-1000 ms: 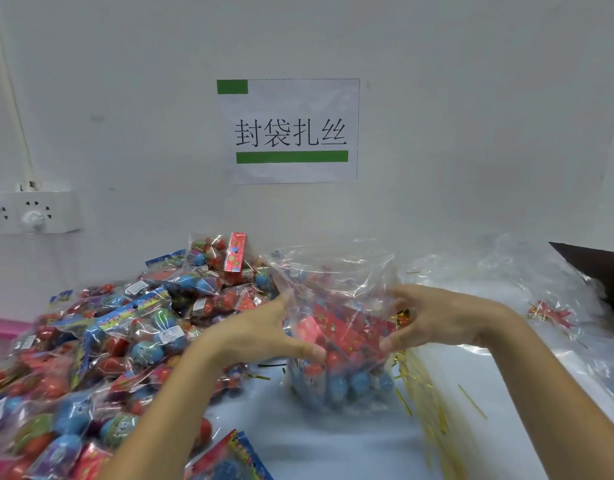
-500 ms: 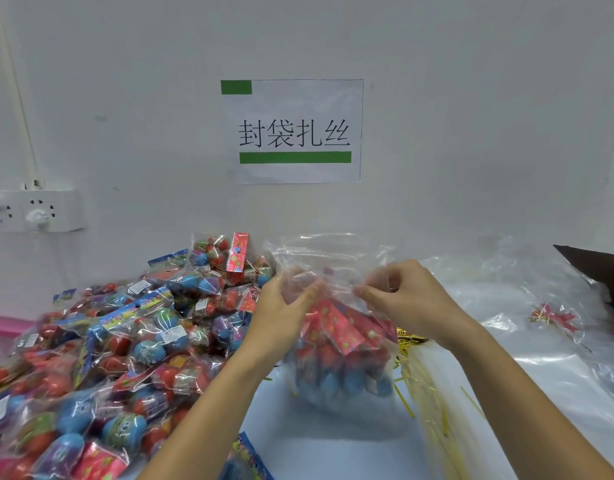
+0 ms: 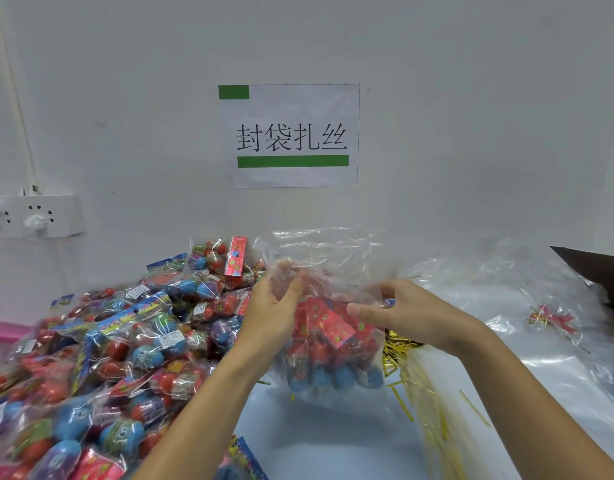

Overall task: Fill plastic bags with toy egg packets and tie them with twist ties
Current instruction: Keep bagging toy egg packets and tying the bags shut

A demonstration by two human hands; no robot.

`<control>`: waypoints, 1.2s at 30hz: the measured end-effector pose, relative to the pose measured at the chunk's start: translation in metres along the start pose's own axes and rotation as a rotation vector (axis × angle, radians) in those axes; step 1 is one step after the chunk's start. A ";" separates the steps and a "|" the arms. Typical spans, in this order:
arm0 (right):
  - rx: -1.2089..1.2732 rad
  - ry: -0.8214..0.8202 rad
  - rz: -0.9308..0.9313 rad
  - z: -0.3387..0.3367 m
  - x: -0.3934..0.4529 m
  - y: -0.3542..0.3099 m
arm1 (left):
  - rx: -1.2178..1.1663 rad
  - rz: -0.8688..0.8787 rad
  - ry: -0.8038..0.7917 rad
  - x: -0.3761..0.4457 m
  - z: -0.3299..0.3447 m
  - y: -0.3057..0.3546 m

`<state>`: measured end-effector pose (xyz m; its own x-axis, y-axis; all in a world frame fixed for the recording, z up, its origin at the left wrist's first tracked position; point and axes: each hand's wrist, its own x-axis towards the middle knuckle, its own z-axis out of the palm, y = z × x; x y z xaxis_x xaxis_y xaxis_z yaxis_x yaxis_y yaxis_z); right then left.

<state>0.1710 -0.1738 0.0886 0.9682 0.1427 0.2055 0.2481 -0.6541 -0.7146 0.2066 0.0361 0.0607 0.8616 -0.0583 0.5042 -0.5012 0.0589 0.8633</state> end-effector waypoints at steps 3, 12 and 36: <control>0.132 -0.175 -0.112 0.011 -0.004 -0.008 | -0.008 0.026 -0.035 -0.002 0.004 0.002; 0.267 -0.260 -0.222 0.028 -0.001 -0.006 | -0.076 0.018 -0.016 -0.002 0.009 0.003; 0.125 -0.320 -0.126 0.044 -0.007 -0.022 | 0.003 0.084 -0.048 0.000 0.010 0.013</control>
<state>0.1601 -0.1281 0.0736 0.8862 0.4542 0.0916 0.3487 -0.5237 -0.7773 0.1990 0.0268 0.0722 0.8115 -0.1012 0.5755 -0.5722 0.0625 0.8178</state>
